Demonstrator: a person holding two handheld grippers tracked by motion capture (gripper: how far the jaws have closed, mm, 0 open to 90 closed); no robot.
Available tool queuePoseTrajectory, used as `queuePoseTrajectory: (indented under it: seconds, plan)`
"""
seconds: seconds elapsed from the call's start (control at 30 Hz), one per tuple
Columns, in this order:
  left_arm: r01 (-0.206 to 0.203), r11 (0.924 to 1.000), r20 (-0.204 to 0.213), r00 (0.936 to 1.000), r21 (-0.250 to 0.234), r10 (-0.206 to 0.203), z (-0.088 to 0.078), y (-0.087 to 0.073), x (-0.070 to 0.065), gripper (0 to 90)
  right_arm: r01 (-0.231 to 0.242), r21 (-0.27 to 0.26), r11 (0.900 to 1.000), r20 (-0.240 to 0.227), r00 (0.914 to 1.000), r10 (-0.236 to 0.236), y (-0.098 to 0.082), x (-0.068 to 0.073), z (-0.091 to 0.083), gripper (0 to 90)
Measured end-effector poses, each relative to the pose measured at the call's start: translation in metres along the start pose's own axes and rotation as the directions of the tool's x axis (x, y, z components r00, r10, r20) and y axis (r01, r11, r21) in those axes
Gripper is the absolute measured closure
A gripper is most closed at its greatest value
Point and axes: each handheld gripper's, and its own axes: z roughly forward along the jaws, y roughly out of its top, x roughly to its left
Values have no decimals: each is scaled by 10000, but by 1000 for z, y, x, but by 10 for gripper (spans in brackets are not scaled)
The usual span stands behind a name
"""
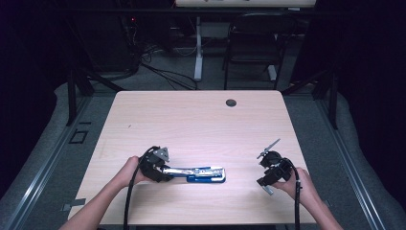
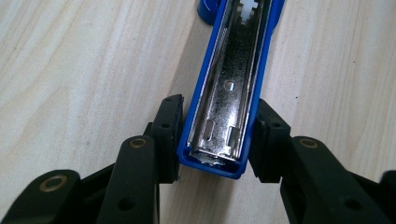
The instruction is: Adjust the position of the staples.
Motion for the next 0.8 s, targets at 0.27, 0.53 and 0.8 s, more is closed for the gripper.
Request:
queuePoseTrajectory:
  seconds: [0.27,0.53,0.8]
  plan:
    - [-24,10000,0,10000,57,24,0,0,0,607,-240,278,9993,-211,9995,246,-1,2,8,658]
    - [-19,10000,19,10000,86,19,1,0,0,607,-631,316,9975,-272,9976,640,-3,3,15,704]
    - [-25,9999,-12,10000,145,26,2,0,0,607,-69,1329,9911,-194,9998,95,0,0,14,729]
